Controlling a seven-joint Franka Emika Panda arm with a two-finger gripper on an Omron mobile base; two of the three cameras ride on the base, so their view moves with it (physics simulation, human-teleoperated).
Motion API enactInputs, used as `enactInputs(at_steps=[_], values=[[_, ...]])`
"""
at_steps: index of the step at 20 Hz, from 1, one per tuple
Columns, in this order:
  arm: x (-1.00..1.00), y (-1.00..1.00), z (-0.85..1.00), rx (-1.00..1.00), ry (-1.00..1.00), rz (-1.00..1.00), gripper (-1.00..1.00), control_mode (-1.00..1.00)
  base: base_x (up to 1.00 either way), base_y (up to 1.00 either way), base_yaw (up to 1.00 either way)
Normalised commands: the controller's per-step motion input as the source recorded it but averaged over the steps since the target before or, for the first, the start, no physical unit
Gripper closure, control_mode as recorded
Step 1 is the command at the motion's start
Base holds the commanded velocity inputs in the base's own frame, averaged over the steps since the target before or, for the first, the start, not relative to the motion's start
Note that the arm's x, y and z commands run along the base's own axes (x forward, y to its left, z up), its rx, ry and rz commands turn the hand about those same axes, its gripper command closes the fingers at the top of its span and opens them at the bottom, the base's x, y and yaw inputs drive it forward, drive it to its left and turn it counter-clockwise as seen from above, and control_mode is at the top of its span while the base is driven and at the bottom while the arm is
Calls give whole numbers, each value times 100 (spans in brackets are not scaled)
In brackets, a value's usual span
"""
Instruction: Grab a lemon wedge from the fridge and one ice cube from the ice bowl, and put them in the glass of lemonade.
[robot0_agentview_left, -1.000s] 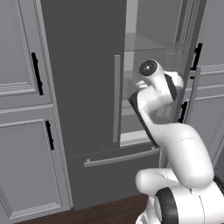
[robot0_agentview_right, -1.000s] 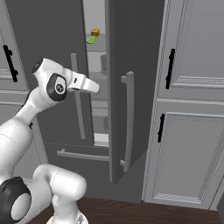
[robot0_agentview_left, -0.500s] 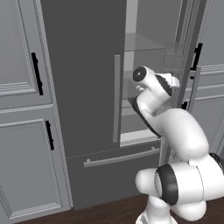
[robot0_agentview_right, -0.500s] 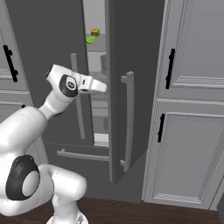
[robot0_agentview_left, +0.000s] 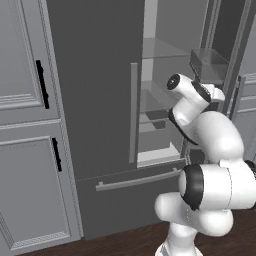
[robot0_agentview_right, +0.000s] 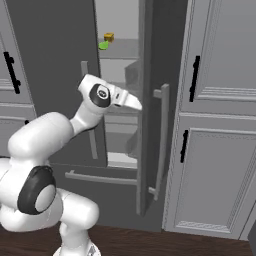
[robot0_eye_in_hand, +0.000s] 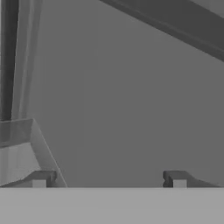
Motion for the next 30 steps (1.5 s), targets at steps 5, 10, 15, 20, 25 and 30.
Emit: enactInputs(at_steps=[5, 10, 15, 20, 25, 30], values=[[0, -100, -11, 0, 0, -22, -100, -100, 0, 0, 0], [-2, -100, -10, 2, -4, -13, -100, -100, 0, 0, 0], [-10, -79, 9, 4, -7, -3, -100, -100, 0, 0, 0], [-70, 24, 75, 8, -7, 13, -100, -100, 0, 0, 0], [-86, 64, 79, 5, 1, 23, -100, -100, 0, 0, 0], [-55, 100, 45, 1, 17, 42, -100, -100, 0, 0, 0]])
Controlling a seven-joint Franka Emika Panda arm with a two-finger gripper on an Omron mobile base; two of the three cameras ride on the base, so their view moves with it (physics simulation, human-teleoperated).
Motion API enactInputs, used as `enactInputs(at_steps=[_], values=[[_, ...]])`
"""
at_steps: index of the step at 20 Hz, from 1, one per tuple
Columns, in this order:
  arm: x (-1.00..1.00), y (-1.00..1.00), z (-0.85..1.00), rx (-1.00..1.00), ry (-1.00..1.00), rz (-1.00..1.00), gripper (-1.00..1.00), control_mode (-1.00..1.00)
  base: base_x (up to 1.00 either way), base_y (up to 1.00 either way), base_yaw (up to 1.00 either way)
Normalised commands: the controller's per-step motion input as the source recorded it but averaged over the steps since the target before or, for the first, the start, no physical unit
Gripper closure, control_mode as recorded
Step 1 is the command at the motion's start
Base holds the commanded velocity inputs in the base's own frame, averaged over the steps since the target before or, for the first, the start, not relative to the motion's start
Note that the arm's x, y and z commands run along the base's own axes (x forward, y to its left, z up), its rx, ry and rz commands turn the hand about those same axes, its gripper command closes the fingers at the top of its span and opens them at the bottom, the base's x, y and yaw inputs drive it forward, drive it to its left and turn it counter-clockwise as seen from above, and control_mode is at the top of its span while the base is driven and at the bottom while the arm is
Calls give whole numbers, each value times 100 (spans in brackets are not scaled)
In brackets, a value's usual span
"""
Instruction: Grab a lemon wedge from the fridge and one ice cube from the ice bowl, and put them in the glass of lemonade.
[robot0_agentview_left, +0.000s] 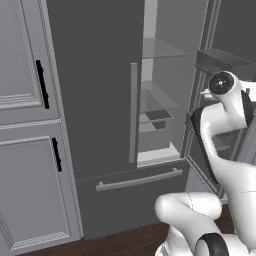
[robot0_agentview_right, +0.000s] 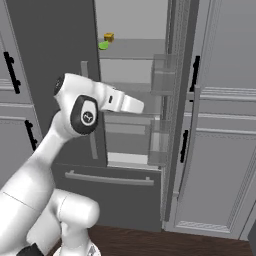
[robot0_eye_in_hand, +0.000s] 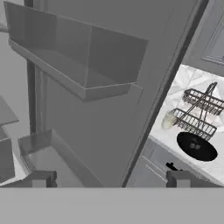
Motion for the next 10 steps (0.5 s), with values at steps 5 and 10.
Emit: enactInputs(at_steps=[5, 10], values=[[0, 100, 10, 3, 10, 52, -100, -100, 0, 0, 0], [1, 100, 1, 12, 3, 49, -100, -100, 0, 0, 0]])
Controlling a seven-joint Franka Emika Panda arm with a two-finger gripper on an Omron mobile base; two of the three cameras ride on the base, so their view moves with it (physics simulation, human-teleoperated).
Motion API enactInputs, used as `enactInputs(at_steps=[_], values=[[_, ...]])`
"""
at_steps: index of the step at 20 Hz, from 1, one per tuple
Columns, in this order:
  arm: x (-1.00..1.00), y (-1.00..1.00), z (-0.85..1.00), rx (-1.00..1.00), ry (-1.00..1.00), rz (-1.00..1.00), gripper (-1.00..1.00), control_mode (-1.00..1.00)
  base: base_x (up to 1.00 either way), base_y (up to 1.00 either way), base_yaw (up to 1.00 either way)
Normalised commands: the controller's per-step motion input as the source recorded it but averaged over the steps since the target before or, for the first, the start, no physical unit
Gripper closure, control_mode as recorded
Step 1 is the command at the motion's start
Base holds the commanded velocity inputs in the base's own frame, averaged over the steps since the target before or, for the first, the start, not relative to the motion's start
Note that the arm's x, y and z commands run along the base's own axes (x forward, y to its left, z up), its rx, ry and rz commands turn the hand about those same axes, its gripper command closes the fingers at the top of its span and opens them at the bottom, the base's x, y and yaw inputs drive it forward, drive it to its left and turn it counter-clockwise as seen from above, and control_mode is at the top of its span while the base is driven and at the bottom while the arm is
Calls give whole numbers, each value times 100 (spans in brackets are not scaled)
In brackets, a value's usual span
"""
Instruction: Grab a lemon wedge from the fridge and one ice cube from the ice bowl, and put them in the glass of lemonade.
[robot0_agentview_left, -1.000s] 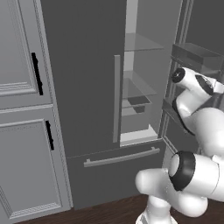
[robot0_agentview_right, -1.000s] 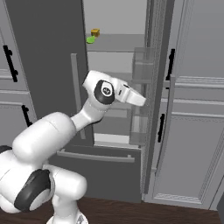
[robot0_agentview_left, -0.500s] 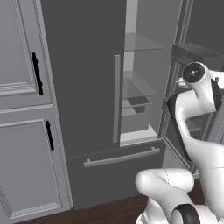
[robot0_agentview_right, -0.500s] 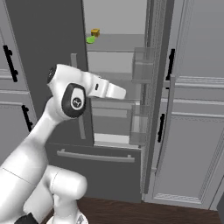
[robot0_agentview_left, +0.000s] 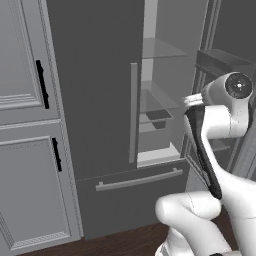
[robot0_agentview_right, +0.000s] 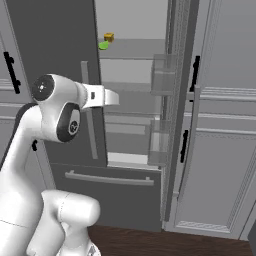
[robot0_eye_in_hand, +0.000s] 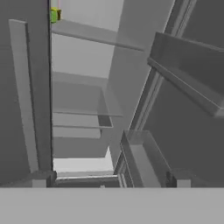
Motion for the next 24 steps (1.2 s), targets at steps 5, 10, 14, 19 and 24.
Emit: enactInputs(at_steps=[5, 10, 14, 19, 24], values=[[6, 100, 0, 20, 0, 33, -100, -100, 0, 0, 0], [18, 92, 5, 8, 1, 2, -100, -100, 0, 0, 0], [25, 24, 10, -8, 28, 0, -100, -100, 0, 0, 0], [44, 3, -18, -1, 21, 0, -100, -100, 0, 0, 0], [73, 49, -47, 0, 2, 0, -100, -100, 0, 0, 0]])
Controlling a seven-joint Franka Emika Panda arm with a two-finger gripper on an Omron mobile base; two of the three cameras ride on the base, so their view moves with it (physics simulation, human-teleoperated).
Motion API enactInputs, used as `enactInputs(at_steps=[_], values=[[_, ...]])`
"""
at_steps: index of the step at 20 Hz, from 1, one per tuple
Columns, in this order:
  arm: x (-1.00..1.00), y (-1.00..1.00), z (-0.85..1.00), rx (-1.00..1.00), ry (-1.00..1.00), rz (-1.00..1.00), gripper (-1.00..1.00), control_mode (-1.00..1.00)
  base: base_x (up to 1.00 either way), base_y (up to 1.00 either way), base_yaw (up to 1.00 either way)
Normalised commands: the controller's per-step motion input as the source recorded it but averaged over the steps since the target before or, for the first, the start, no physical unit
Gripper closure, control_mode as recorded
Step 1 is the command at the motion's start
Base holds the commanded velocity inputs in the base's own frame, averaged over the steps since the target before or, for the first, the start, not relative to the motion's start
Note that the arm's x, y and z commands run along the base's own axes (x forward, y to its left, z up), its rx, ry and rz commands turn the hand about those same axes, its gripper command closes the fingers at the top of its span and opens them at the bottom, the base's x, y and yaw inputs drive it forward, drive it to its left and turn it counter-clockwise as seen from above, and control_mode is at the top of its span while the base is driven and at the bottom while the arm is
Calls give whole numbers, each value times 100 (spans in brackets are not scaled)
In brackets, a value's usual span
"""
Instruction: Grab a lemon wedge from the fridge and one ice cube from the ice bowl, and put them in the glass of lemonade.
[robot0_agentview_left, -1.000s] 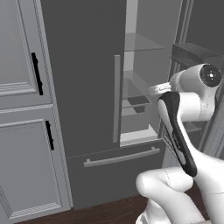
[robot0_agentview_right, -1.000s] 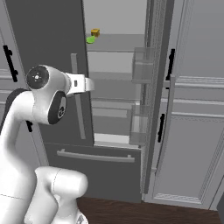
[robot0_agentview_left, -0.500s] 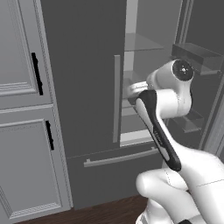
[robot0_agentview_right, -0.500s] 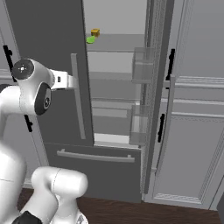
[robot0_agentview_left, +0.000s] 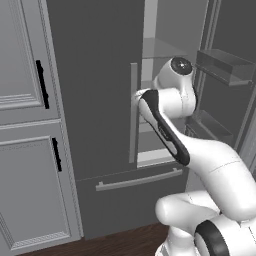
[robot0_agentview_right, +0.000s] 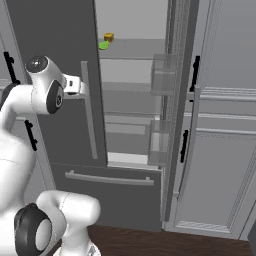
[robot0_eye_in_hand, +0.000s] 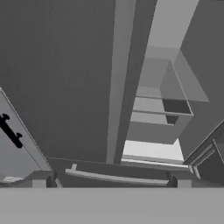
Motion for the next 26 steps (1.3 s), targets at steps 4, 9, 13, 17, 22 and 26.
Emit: enactInputs(at_steps=[4, 9, 13, 17, 22, 26], values=[[74, 38, -32, 0, 0, -3, -100, -100, 0, 0, 0], [57, -8, -12, 5, 2, -7, -100, -100, 0, 0, 0], [27, -18, -2, 10, 4, 0, -100, -100, 0, 0, 0], [53, 0, -37, 0, 0, 1, -100, -100, 0, 0, 0], [62, 5, -37, 0, 0, 0, -100, -100, 0, 0, 0], [69, 5, -30, 0, 0, 0, -100, -100, 0, 0, 0]])
